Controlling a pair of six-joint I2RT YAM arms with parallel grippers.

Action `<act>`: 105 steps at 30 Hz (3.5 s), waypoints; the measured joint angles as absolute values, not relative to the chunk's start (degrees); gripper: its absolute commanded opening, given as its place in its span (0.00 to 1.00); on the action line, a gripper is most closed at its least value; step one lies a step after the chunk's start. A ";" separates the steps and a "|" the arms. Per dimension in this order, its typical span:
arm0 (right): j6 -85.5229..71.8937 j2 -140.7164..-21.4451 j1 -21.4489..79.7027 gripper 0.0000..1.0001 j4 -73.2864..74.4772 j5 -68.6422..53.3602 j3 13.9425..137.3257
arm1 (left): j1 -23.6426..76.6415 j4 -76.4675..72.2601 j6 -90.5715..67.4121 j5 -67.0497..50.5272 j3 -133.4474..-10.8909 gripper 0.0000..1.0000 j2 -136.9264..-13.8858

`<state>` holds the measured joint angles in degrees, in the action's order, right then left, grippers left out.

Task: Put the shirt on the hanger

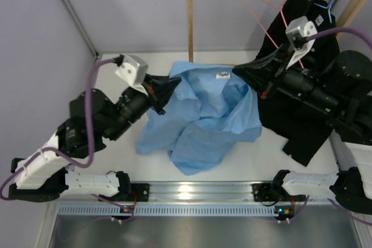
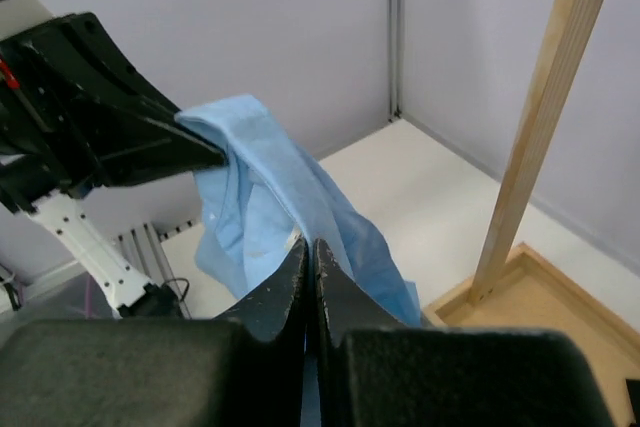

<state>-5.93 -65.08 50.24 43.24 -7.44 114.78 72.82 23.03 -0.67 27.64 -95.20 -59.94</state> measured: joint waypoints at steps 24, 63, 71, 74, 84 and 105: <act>-15.16 -53.76 50.06 0.04 34.20 15.18 59.22 | 52.69 28.32 -24.75 11.14 -61.52 0.00 -64.73; -12.99 -53.74 44.69 0.40 32.51 13.34 56.62 | 58.81 23.05 -29.91 12.05 -64.97 0.76 -73.60; -14.79 -48.62 43.11 0.43 32.53 17.85 55.48 | 67.59 30.02 -33.08 30.37 -77.19 0.64 -86.80; -15.05 -46.83 42.92 0.43 32.58 19.11 55.48 | 69.25 34.06 -34.54 36.07 -79.18 0.59 -90.00; -15.07 -45.78 42.83 0.43 32.60 19.73 55.48 | 71.31 40.38 -36.56 44.99 -81.47 0.47 -93.17; -10.33 -44.53 42.52 0.90 40.66 20.62 79.66 | 60.47 41.21 -26.74 25.34 -82.41 0.00 -80.97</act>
<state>-10.33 -44.53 42.52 40.66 20.62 79.66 60.47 41.21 -26.74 25.34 -82.41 -80.97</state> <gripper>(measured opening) 0.856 0.025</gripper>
